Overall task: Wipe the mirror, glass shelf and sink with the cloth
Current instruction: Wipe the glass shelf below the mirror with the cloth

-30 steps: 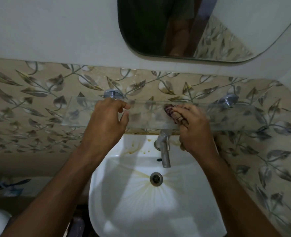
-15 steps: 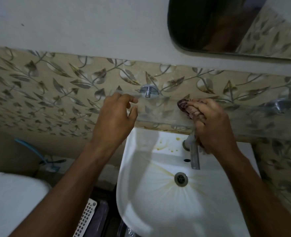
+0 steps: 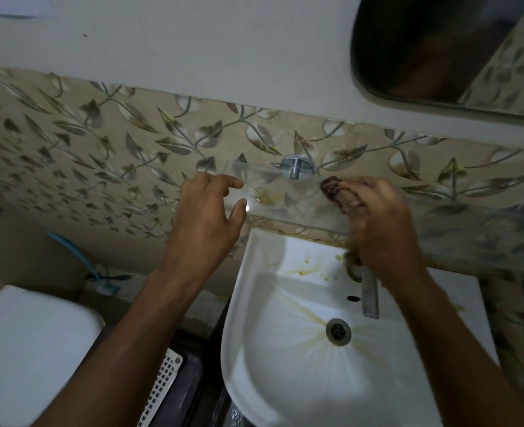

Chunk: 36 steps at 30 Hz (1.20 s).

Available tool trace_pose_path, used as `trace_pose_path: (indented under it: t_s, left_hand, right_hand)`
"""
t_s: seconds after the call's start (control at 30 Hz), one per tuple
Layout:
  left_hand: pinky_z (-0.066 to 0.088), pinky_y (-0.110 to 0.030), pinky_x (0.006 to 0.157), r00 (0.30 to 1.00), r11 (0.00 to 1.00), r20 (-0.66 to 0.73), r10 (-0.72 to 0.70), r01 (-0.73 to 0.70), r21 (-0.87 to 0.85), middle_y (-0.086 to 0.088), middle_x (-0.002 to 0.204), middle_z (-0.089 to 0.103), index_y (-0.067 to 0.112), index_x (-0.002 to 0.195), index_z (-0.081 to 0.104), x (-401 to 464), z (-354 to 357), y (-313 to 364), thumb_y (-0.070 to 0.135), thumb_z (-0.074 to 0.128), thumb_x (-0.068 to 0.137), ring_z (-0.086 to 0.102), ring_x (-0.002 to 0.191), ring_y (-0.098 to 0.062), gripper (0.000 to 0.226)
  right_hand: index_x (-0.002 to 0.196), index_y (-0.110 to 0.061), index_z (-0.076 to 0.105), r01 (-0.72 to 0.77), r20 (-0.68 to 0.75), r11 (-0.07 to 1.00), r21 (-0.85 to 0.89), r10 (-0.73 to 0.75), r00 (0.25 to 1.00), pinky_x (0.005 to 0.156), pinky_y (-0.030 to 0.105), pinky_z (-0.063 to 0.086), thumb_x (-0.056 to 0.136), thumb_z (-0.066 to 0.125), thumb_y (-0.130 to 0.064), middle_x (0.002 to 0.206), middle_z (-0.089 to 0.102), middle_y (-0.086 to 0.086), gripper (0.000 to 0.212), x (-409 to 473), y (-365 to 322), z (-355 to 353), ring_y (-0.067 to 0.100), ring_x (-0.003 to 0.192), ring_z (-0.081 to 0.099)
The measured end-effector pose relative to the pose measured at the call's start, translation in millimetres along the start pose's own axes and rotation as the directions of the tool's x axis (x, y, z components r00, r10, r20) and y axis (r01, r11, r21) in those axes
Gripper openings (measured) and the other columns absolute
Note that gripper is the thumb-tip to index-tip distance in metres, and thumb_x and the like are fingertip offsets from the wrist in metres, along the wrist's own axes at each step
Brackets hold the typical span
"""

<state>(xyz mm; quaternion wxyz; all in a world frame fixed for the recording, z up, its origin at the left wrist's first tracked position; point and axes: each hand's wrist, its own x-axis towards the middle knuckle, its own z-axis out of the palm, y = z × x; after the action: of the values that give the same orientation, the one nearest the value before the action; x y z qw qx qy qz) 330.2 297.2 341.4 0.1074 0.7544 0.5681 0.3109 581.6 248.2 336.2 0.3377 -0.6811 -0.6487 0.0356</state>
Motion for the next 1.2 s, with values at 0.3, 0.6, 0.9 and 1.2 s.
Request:
trace_pose_path:
  t_s: [0.3, 0.6, 0.9, 1.2]
  left_hand:
    - [0.033, -0.023, 0.092, 1.000, 1.000, 0.004, -0.027, 0.027, -0.006, 0.000, 0.111, 0.052, 0.022, 0.123, 0.060, -8.0, -1.1, -0.7, 0.031, 0.063, 0.092, 0.042, 0.116, -0.017, 0.032]
    - [0.031, -0.022, 0.089, 0.998, 0.998, 0.006, -0.057, 0.057, 0.017, 0.001, 0.113, 0.051, 0.023, 0.124, 0.059, -4.9, -10.2, -14.1, 0.031, 0.064, 0.092, 0.041, 0.115, -0.016, 0.034]
    - [0.039, -0.025, 0.093, 1.000, 0.999, -0.015, -0.012, 0.011, -0.040, 0.001, 0.113, 0.052, 0.022, 0.121, 0.061, -2.5, -5.1, -4.5, 0.029, 0.064, 0.092, 0.046, 0.114, -0.017, 0.030]
    - [0.047, -0.030, 0.092, 0.995, 0.992, -0.032, -0.095, 0.092, -0.083, 0.005, 0.122, 0.050, 0.025, 0.129, 0.055, -4.2, -6.7, -26.7, 0.036, 0.066, 0.091, 0.050, 0.113, -0.013, 0.041]
  right_hand:
    - [0.130, -0.006, 0.062, 0.139, 0.045, 0.989, 0.053, -0.142, 0.989, 0.095, 0.016, 0.036, 0.093, 0.052, -0.002, 0.123, 0.055, 0.008, 0.038, -4.6, -37.1, 25.3, 0.019, 0.114, 0.047]
    - [0.122, -0.019, 0.064, 0.092, -0.051, 0.996, 0.019, -0.091, 0.995, 0.080, 0.049, 0.055, 0.095, 0.050, -0.003, 0.117, 0.055, 0.001, 0.035, -0.4, -26.0, 17.1, 0.030, 0.103, 0.055]
    - [0.125, -0.005, 0.064, 0.112, -0.023, 0.993, -0.028, -0.113, 0.993, 0.096, 0.026, 0.038, 0.090, 0.057, 0.002, 0.118, 0.058, 0.012, 0.037, 16.4, -42.2, 40.0, 0.026, 0.112, 0.049]
    - [0.126, -0.011, 0.062, 0.087, -0.014, 0.993, 0.078, -0.087, 0.996, 0.068, 0.030, 0.060, 0.093, 0.053, -0.002, 0.121, 0.048, 0.001, 0.036, 20.0, -39.3, 40.6, 0.029, 0.107, 0.053]
